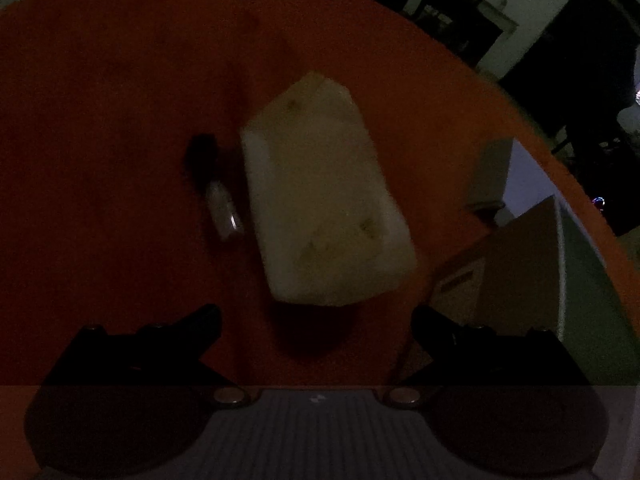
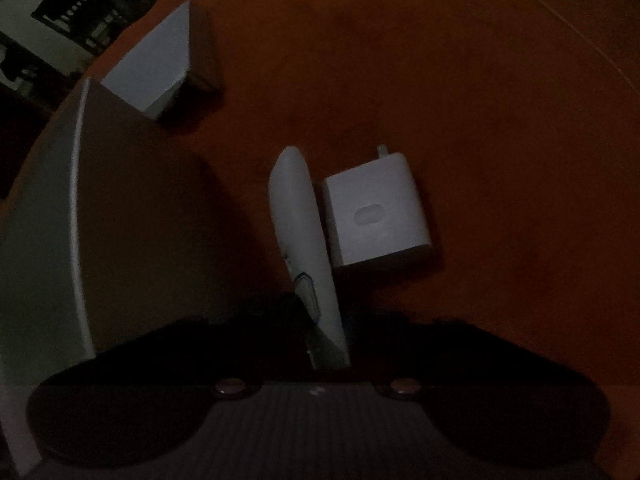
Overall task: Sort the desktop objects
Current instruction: 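Reach the right tool to the white remote while the left tool reaches the tan paper bag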
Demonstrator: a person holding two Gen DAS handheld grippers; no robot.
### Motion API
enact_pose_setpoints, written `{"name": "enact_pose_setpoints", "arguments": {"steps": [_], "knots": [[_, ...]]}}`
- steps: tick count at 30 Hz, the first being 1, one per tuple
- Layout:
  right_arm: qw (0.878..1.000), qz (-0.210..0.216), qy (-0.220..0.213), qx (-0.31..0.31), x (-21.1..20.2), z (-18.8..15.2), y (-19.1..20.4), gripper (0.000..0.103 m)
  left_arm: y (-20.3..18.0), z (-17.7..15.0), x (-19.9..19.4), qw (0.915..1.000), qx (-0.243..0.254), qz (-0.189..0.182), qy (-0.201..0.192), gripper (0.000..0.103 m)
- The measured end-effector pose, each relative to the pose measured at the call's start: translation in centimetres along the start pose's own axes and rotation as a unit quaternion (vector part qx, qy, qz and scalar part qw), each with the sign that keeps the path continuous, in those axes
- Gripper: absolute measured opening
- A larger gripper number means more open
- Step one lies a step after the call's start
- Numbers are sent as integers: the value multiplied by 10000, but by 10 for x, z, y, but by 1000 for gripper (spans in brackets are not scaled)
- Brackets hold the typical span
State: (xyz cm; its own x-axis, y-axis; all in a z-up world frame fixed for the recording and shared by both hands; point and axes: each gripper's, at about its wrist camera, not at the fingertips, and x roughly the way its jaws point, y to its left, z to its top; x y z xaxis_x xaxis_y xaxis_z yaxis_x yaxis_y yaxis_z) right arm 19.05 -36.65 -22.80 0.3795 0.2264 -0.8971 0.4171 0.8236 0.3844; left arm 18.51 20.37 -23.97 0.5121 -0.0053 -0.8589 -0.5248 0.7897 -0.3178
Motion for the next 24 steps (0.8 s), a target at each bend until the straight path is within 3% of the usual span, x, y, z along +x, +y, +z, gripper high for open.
{"name": "enact_pose_setpoints", "arguments": {"steps": [3,7,10,17,19,22,24], "knots": [[9995,-76,-230,-213,-16,2,8,18,2,-1,-1,9999,-148,-47,49,102],[9942,-429,-552,-820,-35,-1,26,17,6,3,-7,9995,-245,116,-185,102],[9898,-698,-395,-1181,-36,-3,30,18,6,3,-8,9994,-266,110,-169,102],[9940,-488,-89,-970,-23,10,11,23,11,8,-14,9985,-289,267,-377,102],[9960,-411,-28,-787,-15,11,4,39,14,13,-14,9980,-372,140,-482,102],[9985,-233,13,-503,3,17,-8,40,17,22,-13,9963,-540,-129,-652,102],[9992,-122,-27,-378,7,18,-14,39,17,29,-10,9953,-589,-101,-767,102]]}}
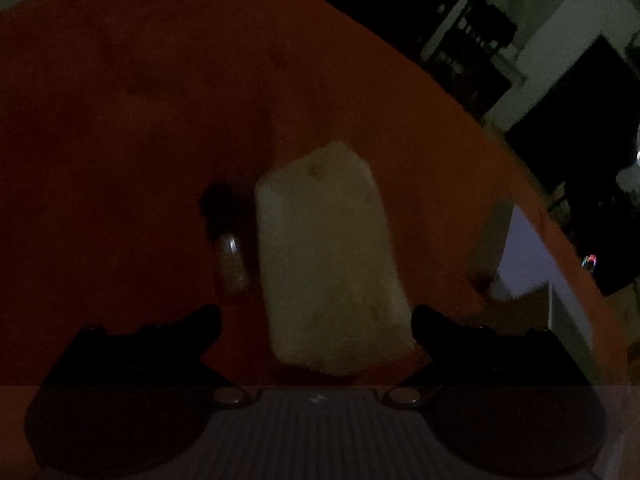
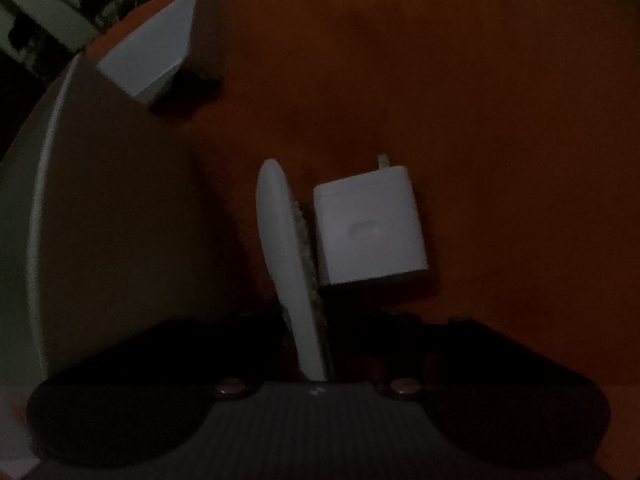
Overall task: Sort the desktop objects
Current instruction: 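Reach the right tool to the white remote while the left tool reaches the tan paper bag, then close the right tool on the white remote while the left tool grasps the tan paper bag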
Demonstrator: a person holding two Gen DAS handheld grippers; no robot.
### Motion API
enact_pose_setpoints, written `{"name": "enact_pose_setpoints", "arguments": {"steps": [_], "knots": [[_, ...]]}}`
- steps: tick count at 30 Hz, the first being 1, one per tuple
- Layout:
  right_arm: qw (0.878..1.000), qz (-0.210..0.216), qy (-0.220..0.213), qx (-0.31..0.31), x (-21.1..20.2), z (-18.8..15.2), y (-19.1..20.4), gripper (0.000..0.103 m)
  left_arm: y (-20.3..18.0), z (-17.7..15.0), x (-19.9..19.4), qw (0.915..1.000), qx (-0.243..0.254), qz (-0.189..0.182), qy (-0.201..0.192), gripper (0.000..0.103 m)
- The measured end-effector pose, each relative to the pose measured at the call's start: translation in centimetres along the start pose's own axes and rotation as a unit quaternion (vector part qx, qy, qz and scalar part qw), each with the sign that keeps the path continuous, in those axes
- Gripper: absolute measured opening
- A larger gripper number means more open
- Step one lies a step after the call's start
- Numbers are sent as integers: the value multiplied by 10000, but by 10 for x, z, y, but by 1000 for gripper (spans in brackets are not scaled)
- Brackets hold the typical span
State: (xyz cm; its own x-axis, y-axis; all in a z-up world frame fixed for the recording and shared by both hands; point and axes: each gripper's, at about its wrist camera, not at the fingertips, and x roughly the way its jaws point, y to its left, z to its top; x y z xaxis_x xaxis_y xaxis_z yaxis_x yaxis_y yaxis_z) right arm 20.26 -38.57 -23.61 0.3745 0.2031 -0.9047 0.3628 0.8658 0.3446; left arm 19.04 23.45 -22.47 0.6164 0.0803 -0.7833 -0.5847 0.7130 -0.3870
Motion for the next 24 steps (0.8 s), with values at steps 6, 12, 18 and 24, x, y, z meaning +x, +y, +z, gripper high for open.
{"name": "enact_pose_setpoints", "arguments": {"steps": [6,12,18,24], "knots": [[9999,28,-106,-104,-14,-3,5,22,0,3,27,9998,-26,-116,179,69],[9993,8,-385,-20,-49,-17,4,20,-9,1,18,9984,511,-162,-179,7],[9970,-5,-776,-17,-78,-9,8,20,-8,15,-4,9978,399,-271,-452,4],[9958,21,-909,134,-81,-1,5,19,-15,22,-28,9960,335,-565,-601,4]]}}
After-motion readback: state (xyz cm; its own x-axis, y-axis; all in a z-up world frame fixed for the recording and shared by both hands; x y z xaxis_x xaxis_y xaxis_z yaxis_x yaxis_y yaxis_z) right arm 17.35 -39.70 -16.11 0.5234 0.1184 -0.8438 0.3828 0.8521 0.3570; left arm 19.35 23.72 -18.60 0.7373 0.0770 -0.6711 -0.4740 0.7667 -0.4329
